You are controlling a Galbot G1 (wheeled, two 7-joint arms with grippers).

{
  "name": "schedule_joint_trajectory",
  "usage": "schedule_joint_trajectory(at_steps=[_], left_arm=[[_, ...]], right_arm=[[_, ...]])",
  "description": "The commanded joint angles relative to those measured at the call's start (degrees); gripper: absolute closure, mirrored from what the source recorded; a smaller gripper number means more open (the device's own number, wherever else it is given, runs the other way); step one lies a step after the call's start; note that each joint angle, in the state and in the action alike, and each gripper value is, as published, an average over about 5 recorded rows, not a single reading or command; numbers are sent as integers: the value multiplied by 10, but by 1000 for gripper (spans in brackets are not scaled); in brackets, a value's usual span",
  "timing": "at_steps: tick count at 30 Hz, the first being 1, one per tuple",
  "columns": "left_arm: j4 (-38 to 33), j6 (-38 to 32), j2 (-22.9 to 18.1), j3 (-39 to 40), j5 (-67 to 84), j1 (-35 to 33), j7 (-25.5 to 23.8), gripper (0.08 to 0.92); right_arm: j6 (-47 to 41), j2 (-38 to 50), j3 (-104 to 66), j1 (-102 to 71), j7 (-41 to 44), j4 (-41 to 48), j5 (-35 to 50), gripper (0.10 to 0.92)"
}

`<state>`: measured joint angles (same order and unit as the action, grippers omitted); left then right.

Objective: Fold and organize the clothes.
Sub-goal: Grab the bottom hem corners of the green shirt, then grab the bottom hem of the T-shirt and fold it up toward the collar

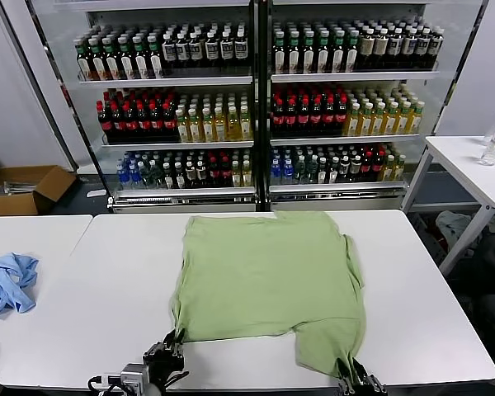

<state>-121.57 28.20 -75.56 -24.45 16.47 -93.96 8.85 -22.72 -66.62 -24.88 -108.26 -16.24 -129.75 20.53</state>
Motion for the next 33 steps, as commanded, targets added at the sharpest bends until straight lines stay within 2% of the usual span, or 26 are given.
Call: schedule_joint_trajectory(at_steps=[1,4,9,22,33], left_arm=[[-73,-65,17,-30,52,-18,-5,904],[-87,-75,28,-38,70,-9,-8,914],[-72,-82,54,-40,92,22,-15,914],[94,-86,134,-14,149,200,-22,914],[188,-95,135,37,147,293,-24,914]], right_arm=[[28,9,-29,13,5,-44,15,889],[30,18,-52,41,5,-59,38,919],[24,36,-68,115,5,-45,66,919],[14,86,19,400,4,140,100,919],[21,77,86,524,17,258,58,919]])
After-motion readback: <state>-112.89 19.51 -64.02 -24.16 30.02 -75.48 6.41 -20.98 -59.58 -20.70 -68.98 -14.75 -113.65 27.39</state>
